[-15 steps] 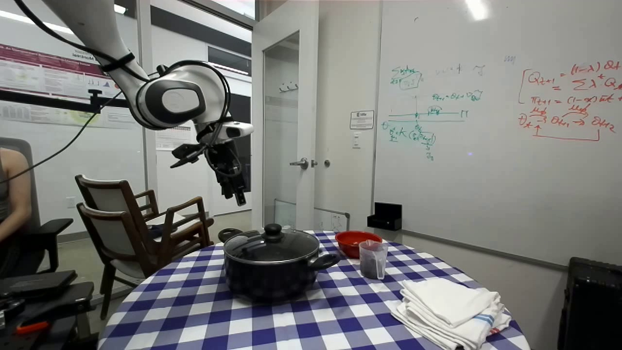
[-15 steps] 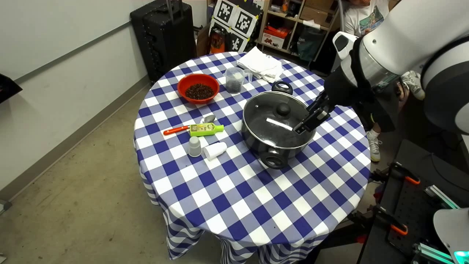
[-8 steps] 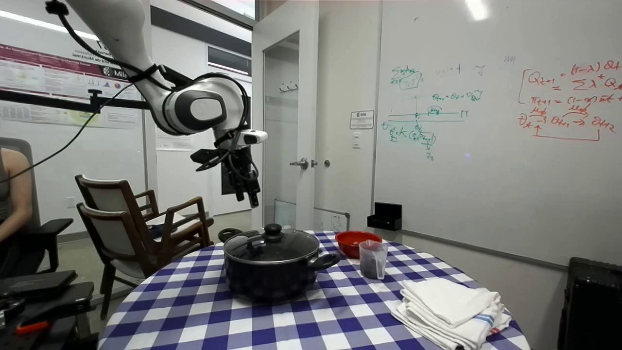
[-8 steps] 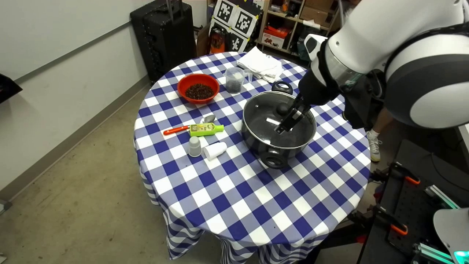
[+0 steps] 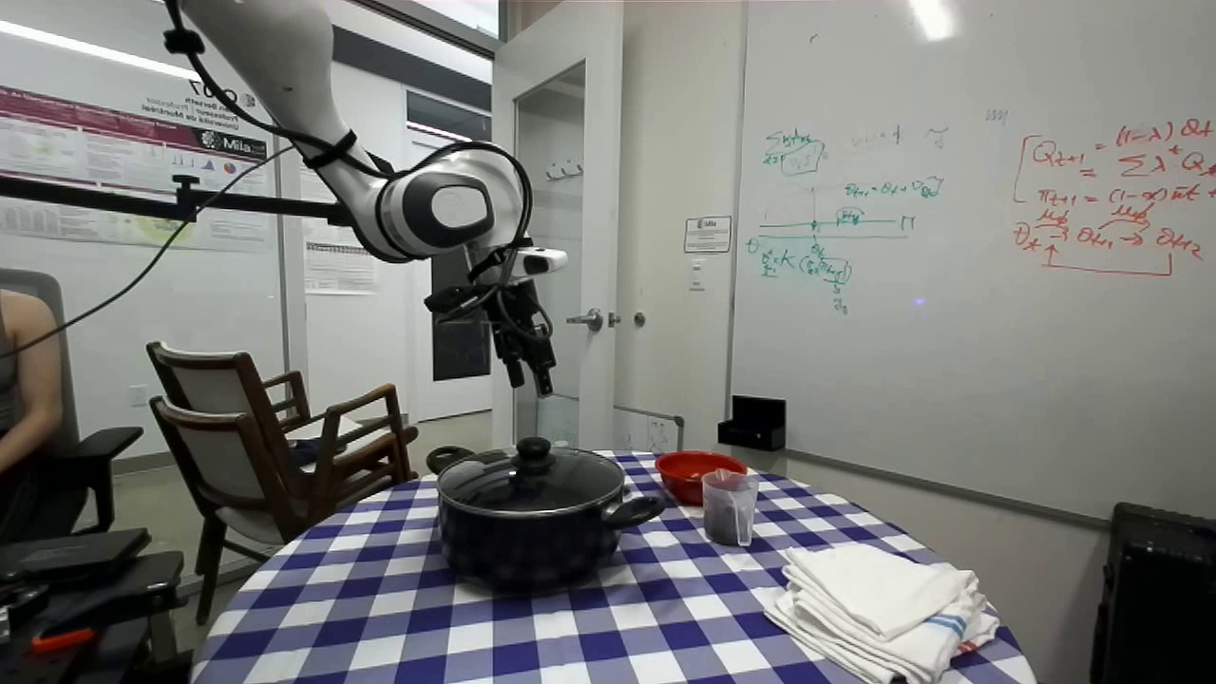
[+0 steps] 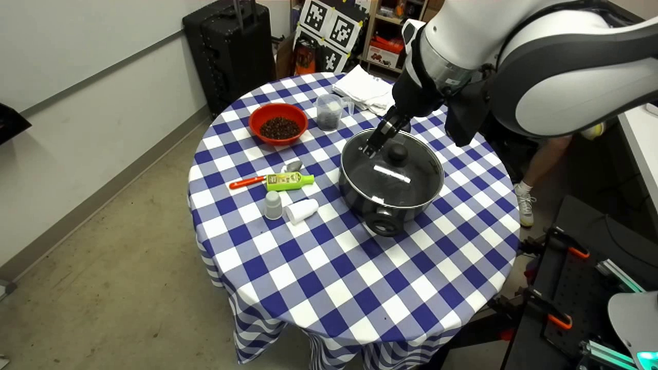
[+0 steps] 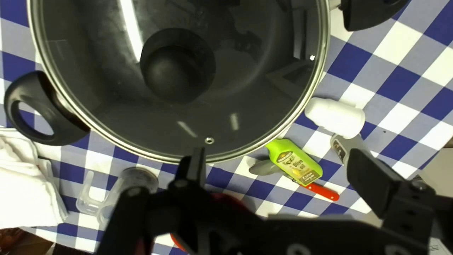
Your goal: Pick up the lid and put it on the table
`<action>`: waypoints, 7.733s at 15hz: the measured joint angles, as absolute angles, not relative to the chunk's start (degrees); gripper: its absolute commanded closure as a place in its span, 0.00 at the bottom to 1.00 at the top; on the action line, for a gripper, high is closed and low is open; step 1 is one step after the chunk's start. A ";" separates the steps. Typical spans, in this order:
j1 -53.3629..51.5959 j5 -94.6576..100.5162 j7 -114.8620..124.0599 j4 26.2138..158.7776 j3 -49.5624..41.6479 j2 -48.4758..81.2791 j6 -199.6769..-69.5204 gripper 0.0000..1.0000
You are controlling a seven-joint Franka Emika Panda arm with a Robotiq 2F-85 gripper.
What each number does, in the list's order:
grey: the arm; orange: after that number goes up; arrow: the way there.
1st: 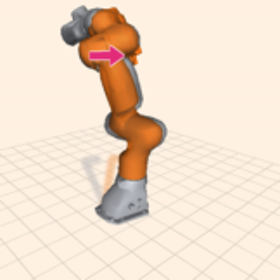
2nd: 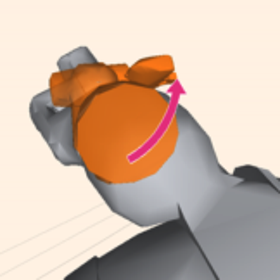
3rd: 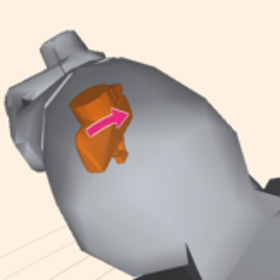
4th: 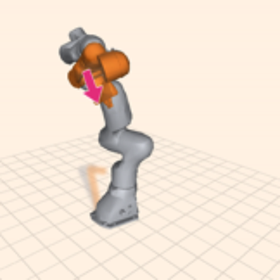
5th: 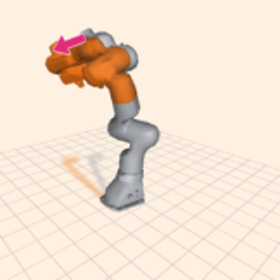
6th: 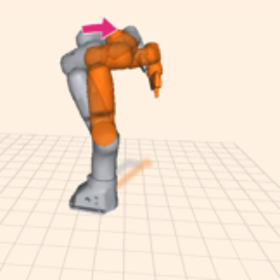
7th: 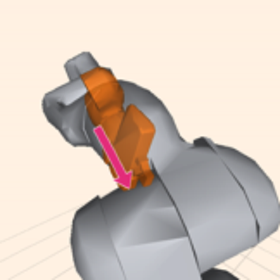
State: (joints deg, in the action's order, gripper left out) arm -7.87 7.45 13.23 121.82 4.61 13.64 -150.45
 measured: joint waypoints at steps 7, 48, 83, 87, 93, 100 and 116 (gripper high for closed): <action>-7.97 11.24 14.95 118.14 0.17 17.09 -144.84 0.00; -6.52 4.21 14.38 111.10 0.40 23.05 -130.13 0.75; 9.62 -7.72 20.67 112.14 -9.76 12.05 -128.13 0.75; 11.32 -9.40 23.67 111.08 -11.52 15.19 -130.67 0.75; 12.29 -9.50 26.61 110.80 -13.11 20.00 -131.89 0.75; 13.18 -10.31 28.33 110.07 -13.76 25.15 -132.11 0.75; 13.49 -12.14 28.33 110.30 -13.40 33.35 -138.30 0.75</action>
